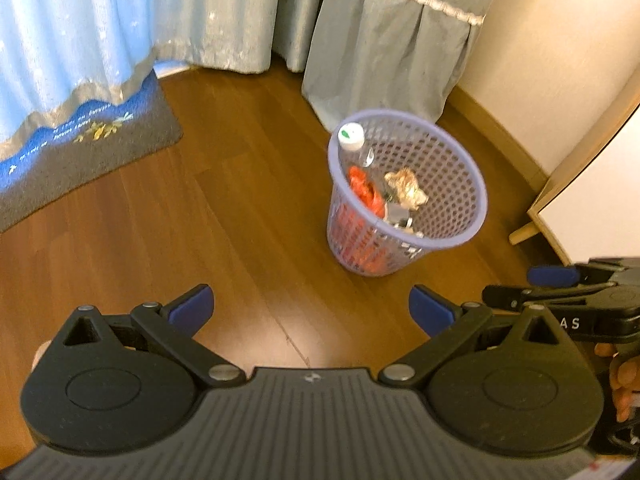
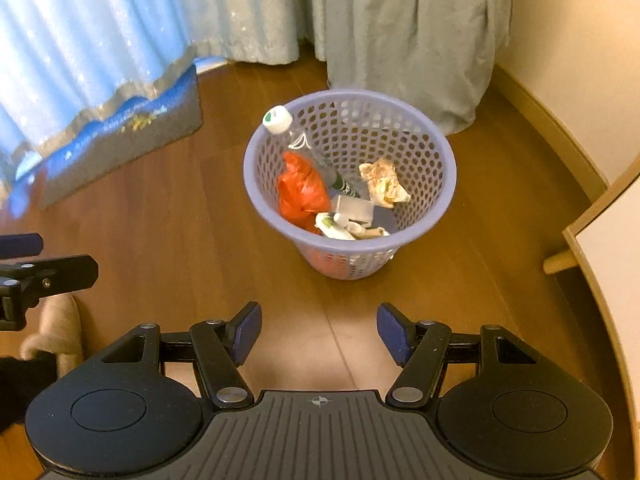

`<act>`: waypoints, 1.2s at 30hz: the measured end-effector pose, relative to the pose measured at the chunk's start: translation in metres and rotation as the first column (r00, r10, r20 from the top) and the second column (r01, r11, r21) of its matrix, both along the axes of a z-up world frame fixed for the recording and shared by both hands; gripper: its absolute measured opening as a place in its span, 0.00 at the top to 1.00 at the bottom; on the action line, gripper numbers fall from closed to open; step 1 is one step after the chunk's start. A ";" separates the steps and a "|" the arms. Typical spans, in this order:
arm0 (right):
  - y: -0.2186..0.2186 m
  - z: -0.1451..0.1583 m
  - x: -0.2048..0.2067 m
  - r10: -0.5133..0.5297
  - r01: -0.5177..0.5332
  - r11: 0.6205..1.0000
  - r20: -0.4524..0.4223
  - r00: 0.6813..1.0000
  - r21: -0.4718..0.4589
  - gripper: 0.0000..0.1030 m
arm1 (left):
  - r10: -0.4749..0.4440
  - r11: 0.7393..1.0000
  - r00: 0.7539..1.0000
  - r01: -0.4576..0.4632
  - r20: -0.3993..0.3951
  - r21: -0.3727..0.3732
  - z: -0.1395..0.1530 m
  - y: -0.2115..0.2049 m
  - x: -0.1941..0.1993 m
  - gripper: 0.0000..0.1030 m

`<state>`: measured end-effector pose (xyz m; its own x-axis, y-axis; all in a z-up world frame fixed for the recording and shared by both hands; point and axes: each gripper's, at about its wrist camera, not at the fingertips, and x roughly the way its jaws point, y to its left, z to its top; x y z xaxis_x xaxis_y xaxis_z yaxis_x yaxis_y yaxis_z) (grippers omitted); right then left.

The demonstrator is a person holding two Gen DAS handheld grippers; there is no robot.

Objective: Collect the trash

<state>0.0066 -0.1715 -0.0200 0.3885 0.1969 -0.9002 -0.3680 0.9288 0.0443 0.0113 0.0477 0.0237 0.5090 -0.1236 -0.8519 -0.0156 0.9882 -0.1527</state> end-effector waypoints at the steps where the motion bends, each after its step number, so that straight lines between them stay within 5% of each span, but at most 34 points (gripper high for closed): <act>1: 0.000 -0.001 0.001 0.005 -0.005 1.000 0.005 1.000 -0.011 0.41 | -0.001 1.000 1.000 0.001 -0.008 0.007 -0.003 -0.001 0.001 0.01; 9: -0.006 -0.011 0.002 -0.015 0.015 0.999 0.001 1.000 -0.037 0.41 | 0.003 1.000 0.998 -0.001 -0.068 0.026 -0.017 -0.002 0.002 0.01; 17: 0.002 -0.013 0.000 0.016 -0.016 0.999 0.013 1.000 -0.047 0.41 | -0.034 0.997 0.999 0.033 0.011 0.065 -0.006 -0.015 0.000 0.01; 36: 0.003 -0.012 0.001 0.021 -0.020 0.999 0.021 1.000 -0.049 0.41 | -0.023 0.998 1.000 0.023 0.002 0.058 -0.009 -0.018 0.004 0.01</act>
